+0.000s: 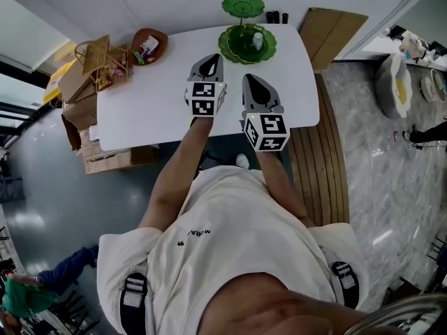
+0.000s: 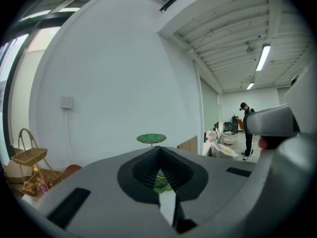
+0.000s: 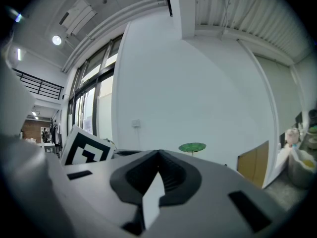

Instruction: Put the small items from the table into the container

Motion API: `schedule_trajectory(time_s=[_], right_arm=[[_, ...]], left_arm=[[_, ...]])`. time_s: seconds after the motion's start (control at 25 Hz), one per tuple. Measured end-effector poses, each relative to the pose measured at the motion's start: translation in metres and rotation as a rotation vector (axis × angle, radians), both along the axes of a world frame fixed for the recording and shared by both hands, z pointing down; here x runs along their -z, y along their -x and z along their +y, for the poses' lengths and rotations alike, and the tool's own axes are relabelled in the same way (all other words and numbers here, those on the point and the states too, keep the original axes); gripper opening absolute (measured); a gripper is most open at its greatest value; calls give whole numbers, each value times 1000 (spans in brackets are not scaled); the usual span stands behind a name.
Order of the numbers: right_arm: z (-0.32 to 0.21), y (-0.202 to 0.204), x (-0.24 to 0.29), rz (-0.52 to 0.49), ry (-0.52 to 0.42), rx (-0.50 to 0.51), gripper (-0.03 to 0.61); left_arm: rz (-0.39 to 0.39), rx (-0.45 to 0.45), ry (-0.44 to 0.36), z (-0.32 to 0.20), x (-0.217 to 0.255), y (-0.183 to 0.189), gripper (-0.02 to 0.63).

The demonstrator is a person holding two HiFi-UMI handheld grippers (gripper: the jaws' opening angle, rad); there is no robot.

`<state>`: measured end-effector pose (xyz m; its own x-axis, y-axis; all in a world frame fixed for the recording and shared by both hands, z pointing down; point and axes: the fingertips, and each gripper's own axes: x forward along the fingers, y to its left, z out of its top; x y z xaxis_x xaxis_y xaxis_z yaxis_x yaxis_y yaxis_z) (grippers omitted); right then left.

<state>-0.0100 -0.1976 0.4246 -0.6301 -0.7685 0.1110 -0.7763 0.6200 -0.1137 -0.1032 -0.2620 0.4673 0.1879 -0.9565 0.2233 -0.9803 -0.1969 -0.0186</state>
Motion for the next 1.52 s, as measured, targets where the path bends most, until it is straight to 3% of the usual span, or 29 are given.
schedule_trajectory(time_s=[0.28,0.8,1.28,1.52], right_arm=[[7,23,-2,2,2,46,5],[21,63,-6,0,10,132,5],[33,93,-16,0,39,194,5],[36,102,-23,2,53,214,5]], left_arm=[[21,72,-58,30,11,20,5],[58,159,-65,78,15,53,3],[7,204,-33,106,1,84,3],[-106,198,45,113,-25,100,5]])
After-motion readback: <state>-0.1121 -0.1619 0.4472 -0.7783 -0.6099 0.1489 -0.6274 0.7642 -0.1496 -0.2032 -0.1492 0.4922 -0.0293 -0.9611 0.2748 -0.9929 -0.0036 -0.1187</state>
